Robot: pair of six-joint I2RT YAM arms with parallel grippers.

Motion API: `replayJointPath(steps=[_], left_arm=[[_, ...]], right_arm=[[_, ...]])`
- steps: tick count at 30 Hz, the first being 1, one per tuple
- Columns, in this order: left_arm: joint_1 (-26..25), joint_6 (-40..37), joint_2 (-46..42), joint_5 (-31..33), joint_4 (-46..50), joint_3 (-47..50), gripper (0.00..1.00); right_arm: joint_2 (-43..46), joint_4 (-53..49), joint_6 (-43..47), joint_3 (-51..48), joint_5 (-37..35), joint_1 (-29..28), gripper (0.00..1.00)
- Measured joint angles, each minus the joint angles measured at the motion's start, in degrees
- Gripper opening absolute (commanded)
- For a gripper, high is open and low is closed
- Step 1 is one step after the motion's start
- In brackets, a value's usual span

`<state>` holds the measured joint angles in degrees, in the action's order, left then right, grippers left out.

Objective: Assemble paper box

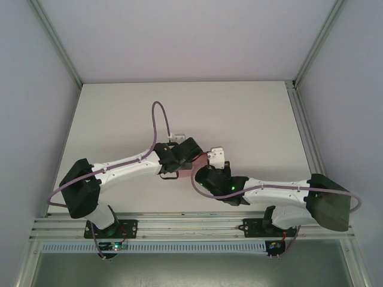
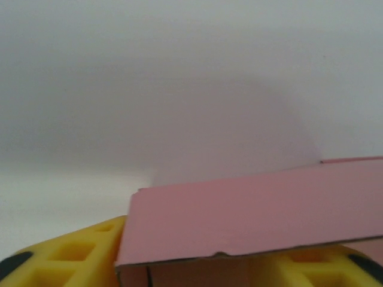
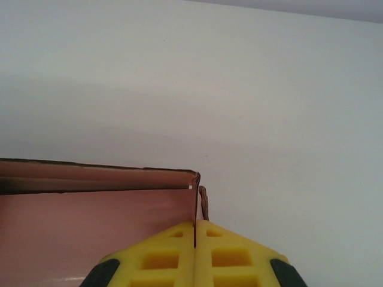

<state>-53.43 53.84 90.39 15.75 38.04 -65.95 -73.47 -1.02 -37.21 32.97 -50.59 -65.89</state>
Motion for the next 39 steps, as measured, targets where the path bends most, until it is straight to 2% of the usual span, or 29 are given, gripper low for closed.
replayJointPath(steps=[3,5,8,10,15,18,22,25,28,31,36,39], left_arm=[[0.0,-0.8,-0.8,-2.3,0.5,-0.3,0.55],[0.2,-1.4,-1.0,-3.8,1.9,-0.9,0.64],[0.7,-1.6,-1.1,-6.4,4.2,-2.3,0.69],[1.3,-1.8,-1.7,-7.6,5.7,-2.6,0.78],[4.7,-1.8,-6.6,-10.6,7.4,-2.0,0.81],[6.7,-1.0,-11.0,-12.0,7.0,-0.9,1.0],[11.6,2.5,-18.4,-15.3,2.3,6.4,1.0],[17.0,7.7,-23.8,-19.1,-5.7,16.5,1.0],[20.1,13.2,-25.6,-21.4,-14.5,25.0,1.0],[20.6,17.4,-25.4,-23.3,-23.0,30.1,1.0],[20.6,21.0,-23.8,-25.7,-32.9,30.8,1.0],[20.6,22.1,-22.6,-27.0,-37.2,31.3,0.88]], right_arm=[[0.3,-0.6,-0.2,0.0,0.0,-0.2,0.0],[0.3,-0.9,-0.4,0.0,0.0,-0.4,0.0],[0.3,-0.9,-0.5,0.1,0.0,-0.4,0.0],[0.3,-1.1,-0.7,0.1,0.0,-0.4,0.0],[-0.5,-1.7,-1.5,0.8,-0.2,-0.7,0.0],[-1.2,-2.1,-1.5,1.5,-0.2,-0.7,0.0],[-2.1,-2.4,-1.5,2.4,-0.2,-0.7,0.0],[-2.2,-2.5,-1.7,2.4,-0.2,-0.7,0.0],[-2.2,-2.6,-1.7,2.5,-0.1,-0.7,0.0],[-2.2,-2.6,-1.7,2.5,-0.2,-0.7,0.0],[-2.6,-2.7,-1.7,2.8,-0.1,-0.7,0.0],[-2.6,-2.8,-1.8,2.8,0.0,-0.7,0.0]])
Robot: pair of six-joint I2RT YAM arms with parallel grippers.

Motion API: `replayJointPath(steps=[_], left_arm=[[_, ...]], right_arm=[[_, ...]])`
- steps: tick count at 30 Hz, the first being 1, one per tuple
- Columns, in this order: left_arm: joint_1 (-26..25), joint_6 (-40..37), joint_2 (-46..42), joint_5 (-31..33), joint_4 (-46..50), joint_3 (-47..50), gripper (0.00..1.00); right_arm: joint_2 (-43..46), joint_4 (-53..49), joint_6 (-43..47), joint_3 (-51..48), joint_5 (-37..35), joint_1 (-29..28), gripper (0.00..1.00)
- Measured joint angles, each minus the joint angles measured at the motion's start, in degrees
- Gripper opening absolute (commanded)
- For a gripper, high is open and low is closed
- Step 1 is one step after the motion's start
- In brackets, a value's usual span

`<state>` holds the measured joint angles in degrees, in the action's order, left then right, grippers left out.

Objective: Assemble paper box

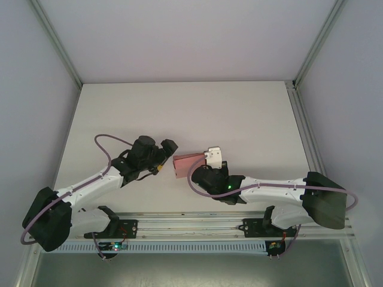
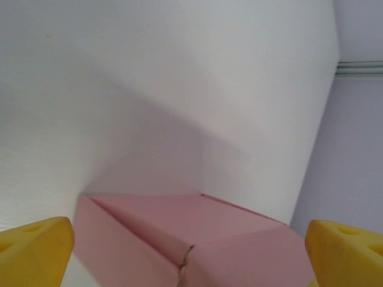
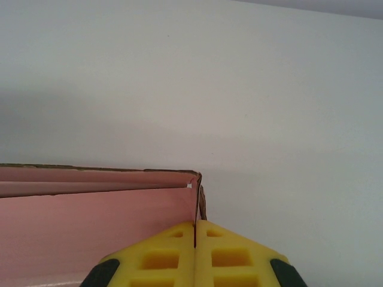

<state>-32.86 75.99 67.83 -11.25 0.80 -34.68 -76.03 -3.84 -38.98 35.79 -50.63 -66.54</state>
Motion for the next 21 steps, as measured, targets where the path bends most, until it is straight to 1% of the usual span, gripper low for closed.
replayJointPath(steps=[2,5,6,8,10,14,16,21], left_arm=[[0.0,0.7,0.4,-0.9,-1.8,0.8,0.78],[0.0,1.7,1.0,-2.3,-4.3,3.0,0.6],[-0.1,2.4,1.0,-2.9,-6.1,4.1,0.57],[-0.4,3.6,0.8,-3.6,-9.8,5.6,0.48],[-0.7,4.3,0.8,-3.8,-12.5,6.6,0.43],[-1.7,4.7,0.9,-2.9,-15.2,7.8,0.41],[-1.9,5.0,1.2,-2.4,-17.0,8.5,0.35],[-2.4,5.0,3.3,-1.2,-19.5,8.5,0.29]], right_arm=[[0.0,0.0,-0.2,0.0,0.0,0.0,0.0],[0.0,-0.2,-0.2,0.1,0.0,0.0,0.0],[0.0,-0.2,-0.3,0.1,0.1,0.0,0.0],[-0.1,-0.2,-0.6,0.1,0.1,0.0,0.0],[-0.2,-0.2,-1.1,0.1,0.1,0.0,0.0],[-0.3,-0.2,-1.9,0.1,0.0,0.0,0.0],[-0.3,-0.2,-2.1,0.1,0.1,0.0,0.0],[-0.3,-1.2,-3.1,0.0,-0.2,0.0,0.0]])
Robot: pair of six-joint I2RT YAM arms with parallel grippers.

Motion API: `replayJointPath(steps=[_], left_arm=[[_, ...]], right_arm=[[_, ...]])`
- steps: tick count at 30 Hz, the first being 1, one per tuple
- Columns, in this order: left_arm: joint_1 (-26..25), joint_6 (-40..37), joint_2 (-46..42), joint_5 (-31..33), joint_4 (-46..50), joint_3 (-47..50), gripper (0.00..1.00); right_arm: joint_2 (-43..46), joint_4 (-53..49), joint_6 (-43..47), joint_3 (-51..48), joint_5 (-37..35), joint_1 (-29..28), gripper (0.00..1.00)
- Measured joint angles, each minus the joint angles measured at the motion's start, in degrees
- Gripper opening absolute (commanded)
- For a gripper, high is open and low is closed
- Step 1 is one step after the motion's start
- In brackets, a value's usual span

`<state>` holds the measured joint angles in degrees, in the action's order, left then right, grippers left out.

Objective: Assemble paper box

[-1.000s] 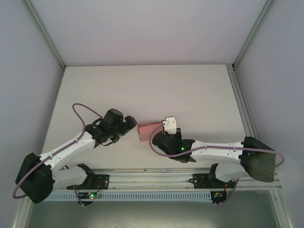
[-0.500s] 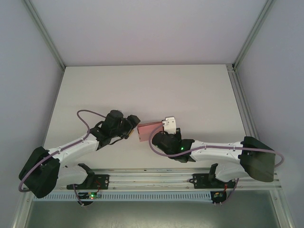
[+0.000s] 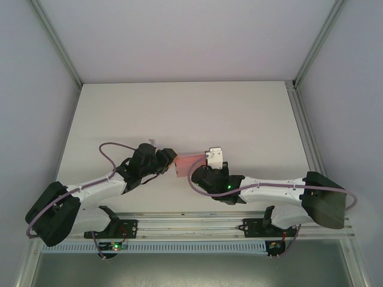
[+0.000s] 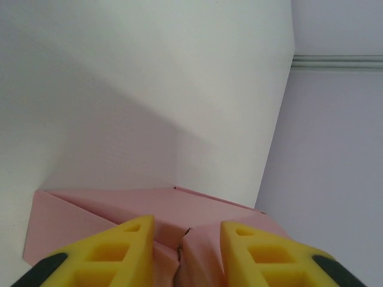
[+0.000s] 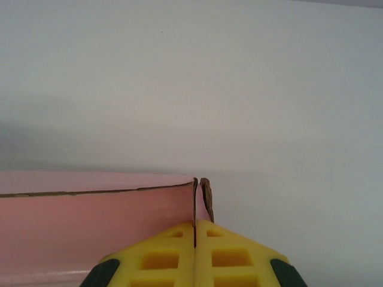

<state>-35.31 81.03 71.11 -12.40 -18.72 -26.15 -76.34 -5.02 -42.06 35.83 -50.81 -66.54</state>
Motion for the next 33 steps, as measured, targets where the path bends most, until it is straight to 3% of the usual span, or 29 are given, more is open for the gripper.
replayJointPath(steps=[8,13,16,17,20,22,27,33], left_arm=[[-1.2,-8.9,5.0,2.3,5.6,-6.2,0.34],[-2.6,-15.1,5.6,4.1,13.2,-10.6,0.36],[-3.8,-17.7,5.3,5.6,16.9,-12.5,0.36],[-4.0,-18.1,5.2,5.7,17.2,-12.5,0.36],[-4.2,-18.8,5.6,5.6,17.2,-12.5,0.35],[-4.4,-19.2,6.3,5.6,16.7,-12.5,0.35],[-5.2,-20.3,8.7,5.5,16.4,-14.6,0.34],[-6.0,-21.7,9.4,5.6,16.6,-15.8,0.35]], right_arm=[[1.9,0.0,-0.4,-1.6,-0.3,0.0,0.04],[3.4,-1.0,0.7,-1.6,1.7,0.5,0.31],[5.3,-1.2,1.0,-1.6,5.5,2.2,0.41],[6.1,-1.0,1.1,-1.6,7.0,3.0,0.5],[9.5,0.9,2.8,-2.3,11.5,5.7,0.62],[11.1,2.5,3.8,-3.0,13.4,6.8,0.74],[12.9,4.2,4.6,-3.1,15.7,8.2,0.93],[15.6,4.6,1.9,-3.8,18.2,13.9,0.91]])
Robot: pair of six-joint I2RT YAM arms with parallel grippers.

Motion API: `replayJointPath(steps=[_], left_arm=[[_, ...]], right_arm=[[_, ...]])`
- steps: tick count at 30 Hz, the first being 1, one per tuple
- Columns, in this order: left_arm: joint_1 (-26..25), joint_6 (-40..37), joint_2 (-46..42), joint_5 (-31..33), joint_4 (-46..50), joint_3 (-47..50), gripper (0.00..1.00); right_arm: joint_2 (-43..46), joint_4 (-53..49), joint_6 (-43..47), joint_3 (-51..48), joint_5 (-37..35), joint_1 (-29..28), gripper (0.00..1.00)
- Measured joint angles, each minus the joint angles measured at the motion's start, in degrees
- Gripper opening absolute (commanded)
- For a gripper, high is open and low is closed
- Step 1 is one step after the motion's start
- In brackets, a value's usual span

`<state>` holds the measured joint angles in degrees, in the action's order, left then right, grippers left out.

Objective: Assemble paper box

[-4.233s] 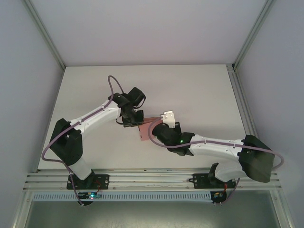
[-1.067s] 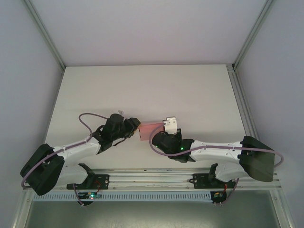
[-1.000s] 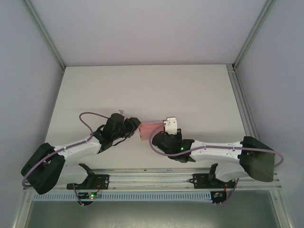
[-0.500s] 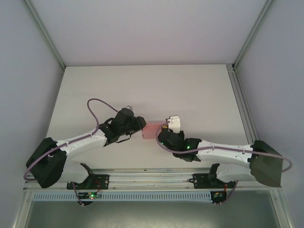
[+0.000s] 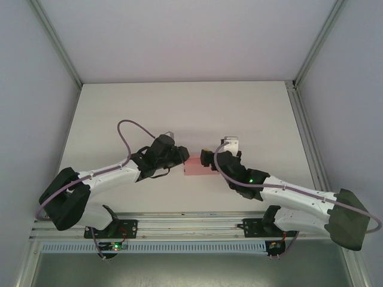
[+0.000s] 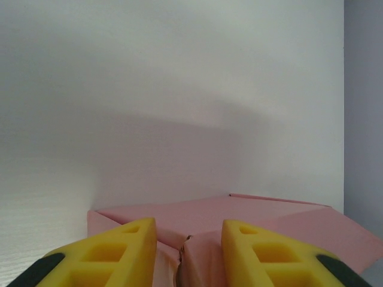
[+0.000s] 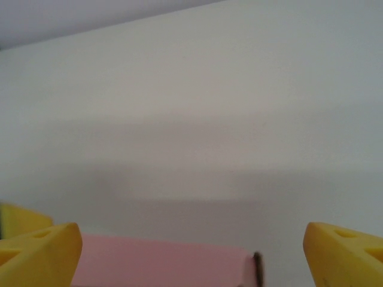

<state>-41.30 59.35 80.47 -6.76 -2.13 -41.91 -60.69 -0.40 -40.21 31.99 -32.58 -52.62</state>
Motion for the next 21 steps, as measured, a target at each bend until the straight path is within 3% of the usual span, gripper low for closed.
replayJointPath(steps=[3,6,18,21], left_arm=[[0.0,-0.5,-0.1,0.2,0.1,0.0,0.35],[0.0,-0.9,-0.1,0.4,0.3,-0.1,0.35],[-0.4,-2.5,1.2,-0.3,1.2,-1.2,0.34],[-0.4,-2.6,1.4,-0.8,0.3,-0.8,0.28]], right_arm=[[1.2,-0.1,-1.9,-0.4,3.5,4.6,0.76],[1.6,-0.3,-4.0,-0.8,6.6,7.3,0.68],[3.5,3.3,-13.6,-9.3,13.7,8.3,0.42],[4.8,5.2,-15.4,-11.0,14.2,8.4,0.32]])
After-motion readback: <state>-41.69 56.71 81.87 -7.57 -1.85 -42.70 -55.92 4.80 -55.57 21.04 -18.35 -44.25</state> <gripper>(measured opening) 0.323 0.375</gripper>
